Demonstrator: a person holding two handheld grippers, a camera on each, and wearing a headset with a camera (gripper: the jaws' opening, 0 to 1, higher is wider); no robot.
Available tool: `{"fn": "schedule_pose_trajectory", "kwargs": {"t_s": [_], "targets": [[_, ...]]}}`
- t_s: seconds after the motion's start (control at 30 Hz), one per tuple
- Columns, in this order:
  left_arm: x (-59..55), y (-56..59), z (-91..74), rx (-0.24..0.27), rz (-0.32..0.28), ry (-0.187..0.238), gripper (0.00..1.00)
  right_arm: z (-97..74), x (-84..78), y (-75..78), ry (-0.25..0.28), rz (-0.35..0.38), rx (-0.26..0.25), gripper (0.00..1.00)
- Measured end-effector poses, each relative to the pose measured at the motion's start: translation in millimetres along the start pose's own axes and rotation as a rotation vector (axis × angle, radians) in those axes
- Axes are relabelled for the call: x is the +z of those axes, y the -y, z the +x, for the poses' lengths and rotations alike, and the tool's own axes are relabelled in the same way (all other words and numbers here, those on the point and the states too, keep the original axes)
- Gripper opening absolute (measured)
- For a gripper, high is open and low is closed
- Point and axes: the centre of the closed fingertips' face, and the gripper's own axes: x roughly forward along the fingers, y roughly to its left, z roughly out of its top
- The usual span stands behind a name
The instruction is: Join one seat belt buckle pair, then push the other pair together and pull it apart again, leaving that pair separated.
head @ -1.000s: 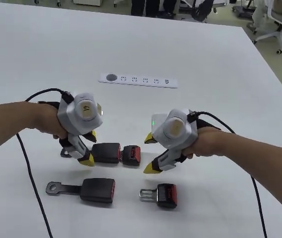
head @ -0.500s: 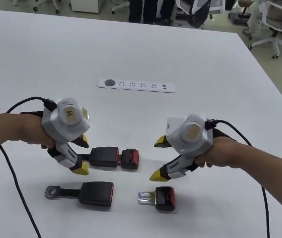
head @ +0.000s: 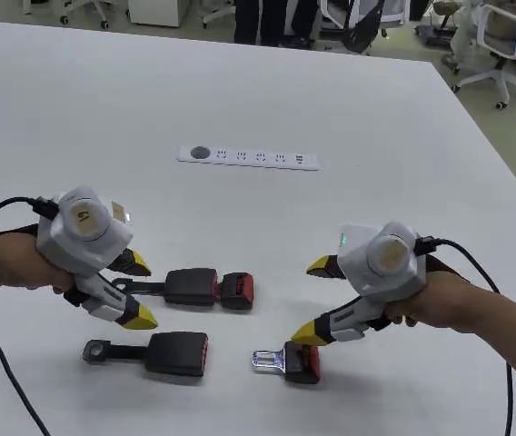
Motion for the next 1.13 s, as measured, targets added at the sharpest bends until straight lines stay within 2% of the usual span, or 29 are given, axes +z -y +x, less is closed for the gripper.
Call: {"fn": "schedule_pose_trajectory", "kwargs": {"t_s": [0.13,0.23,0.3,0.43,0.5,0.57,0.6,0.73,0.8,0.93,1.0,1.03,1.13], "targets": [[-2.6,0.0,-9.5,0.03,-0.051,0.065,0.53,-6.6,-5.3,1.1,0.024,0.018,-0.026,0.65],[-7.8,-0.8,-13.9,0.047,-0.081,0.095,0.56,-11.2,-9.9,-0.9,0.037,0.035,-0.05,0.67],[-12.3,3.6,-17.8,0.049,-0.09,0.123,0.58,-13.6,-14.2,-2.0,0.045,0.03,-0.066,0.67],[-19.1,9.9,-21.6,0.066,-0.106,0.165,0.61,-16.9,-18.6,-3.0,0.083,0.072,-0.093,0.74],[-24.5,12.4,-22.9,0.077,-0.119,0.18,0.64,-20.8,-17.6,-8.6,0.094,0.088,-0.097,0.76],[-30.8,13.1,-24.1,0.102,-0.143,0.189,0.7,-19.0,-27.5,-5.0,0.089,0.096,-0.12,0.78],[-31.7,14.5,-25.7,0.11,-0.153,0.21,0.71,-19.1,-29.3,-5.4,0.091,0.097,-0.127,0.79],[-39.3,17.3,-28.2,0.136,-0.189,0.254,0.76,-24.1,-28.6,-8.1,0.15,0.168,-0.177,0.86],[-39.8,23.5,-29.3,0.143,-0.181,0.267,0.79,-23.0,-32.2,-9.4,0.168,0.171,-0.194,0.9],[-51.5,23.1,-25.9,0.176,-0.204,0.295,0.88,-26.1,-27.8,-17.6,0.223,0.192,-0.219,0.99],[-51.2,22.7,-26.1,0.197,-0.218,0.331,0.95,-27.2,-27.0,-18.8,0.248,0.202,-0.235,0.99],[-46.9,22.9,-28.2,0.211,-0.221,0.355,0.98,-27.7,-25.7,-20.5,0.263,0.212,-0.234,0.99],[-46.0,21.8,-32.0,0.237,-0.228,0.403,1.0,-26.2,-29.2,-21.0,0.297,0.213,-0.253,0.99]]}}
